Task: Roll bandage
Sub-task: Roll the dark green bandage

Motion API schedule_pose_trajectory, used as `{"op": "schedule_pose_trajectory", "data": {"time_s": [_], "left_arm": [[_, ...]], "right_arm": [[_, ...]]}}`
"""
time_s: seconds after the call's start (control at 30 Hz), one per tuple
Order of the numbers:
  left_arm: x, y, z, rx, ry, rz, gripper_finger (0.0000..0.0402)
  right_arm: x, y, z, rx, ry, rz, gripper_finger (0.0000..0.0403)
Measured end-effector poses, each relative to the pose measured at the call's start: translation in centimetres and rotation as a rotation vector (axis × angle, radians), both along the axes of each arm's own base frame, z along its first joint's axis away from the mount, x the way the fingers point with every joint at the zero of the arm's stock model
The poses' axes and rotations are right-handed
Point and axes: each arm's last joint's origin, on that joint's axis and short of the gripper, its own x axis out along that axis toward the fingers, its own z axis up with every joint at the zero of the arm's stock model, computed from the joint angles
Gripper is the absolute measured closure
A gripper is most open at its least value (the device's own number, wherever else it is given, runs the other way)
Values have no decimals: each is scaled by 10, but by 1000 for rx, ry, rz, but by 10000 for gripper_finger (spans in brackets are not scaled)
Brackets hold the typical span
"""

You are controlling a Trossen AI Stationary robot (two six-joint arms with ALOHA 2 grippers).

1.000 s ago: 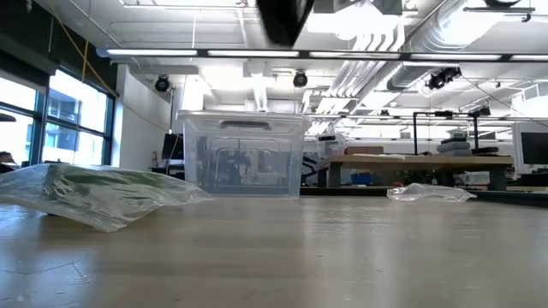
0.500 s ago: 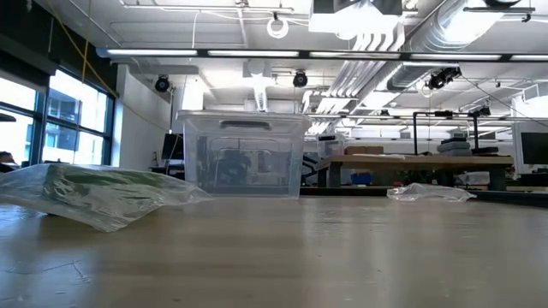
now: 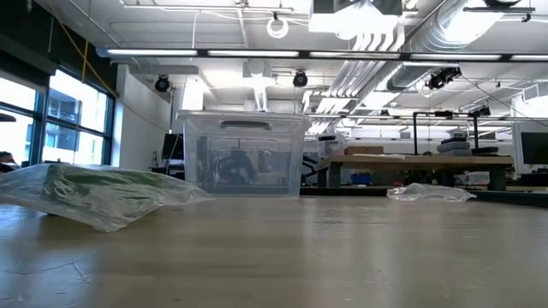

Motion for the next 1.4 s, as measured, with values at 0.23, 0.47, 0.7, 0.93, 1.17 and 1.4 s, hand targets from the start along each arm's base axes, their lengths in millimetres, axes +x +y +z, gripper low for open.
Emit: {"op": "schedule_pose_trajectory", "data": {"time_s": [0.23,0.47,0.7,0.93,1.17,1.4], "left_arm": [[0,-8,-13,-15,106,-137,390],[0,-10,-18,-30,151,-157,390],[0,-10,-17,-47,140,-155,390],[0,-5,-9,-135,84,-65,390],[7,7,-5,-231,51,1,390],[20,28,1,-370,1,105,390]], "right_arm": [[6,-27,13,45,77,-86,312],[-12,-50,46,19,122,-22,195],[-51,-66,72,-109,134,-55,172],[-77,-27,53,-346,69,50,171],[-90,21,10,-707,-56,88,178],[-83,45,3,-1174,-157,61,179]]}}
